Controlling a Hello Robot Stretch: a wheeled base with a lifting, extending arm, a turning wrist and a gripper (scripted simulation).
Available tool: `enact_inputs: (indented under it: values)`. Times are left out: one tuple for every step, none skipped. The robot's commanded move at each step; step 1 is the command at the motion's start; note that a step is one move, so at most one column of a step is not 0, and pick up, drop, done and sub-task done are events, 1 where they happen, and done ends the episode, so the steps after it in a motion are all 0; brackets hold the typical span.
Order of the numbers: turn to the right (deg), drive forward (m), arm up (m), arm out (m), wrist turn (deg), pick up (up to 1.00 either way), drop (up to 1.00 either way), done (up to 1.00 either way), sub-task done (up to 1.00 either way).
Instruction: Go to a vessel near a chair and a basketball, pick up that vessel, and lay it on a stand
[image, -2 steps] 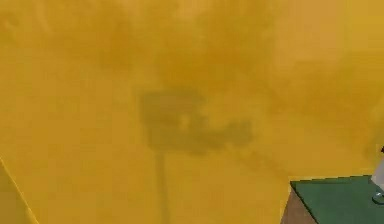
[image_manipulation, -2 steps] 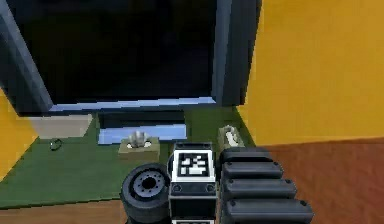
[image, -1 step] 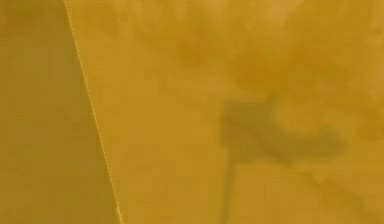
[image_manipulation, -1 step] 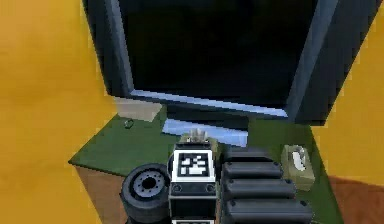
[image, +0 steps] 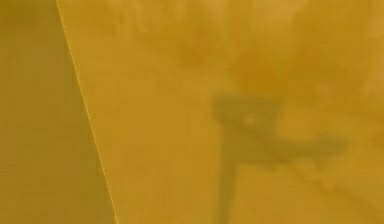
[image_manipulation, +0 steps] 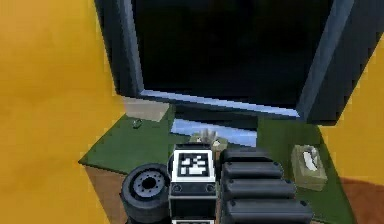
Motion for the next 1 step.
enact_inputs:
  values:
    - [-45.0,0.0,0.0,0.0,0.0,0.0,0.0,0.0,0.0]
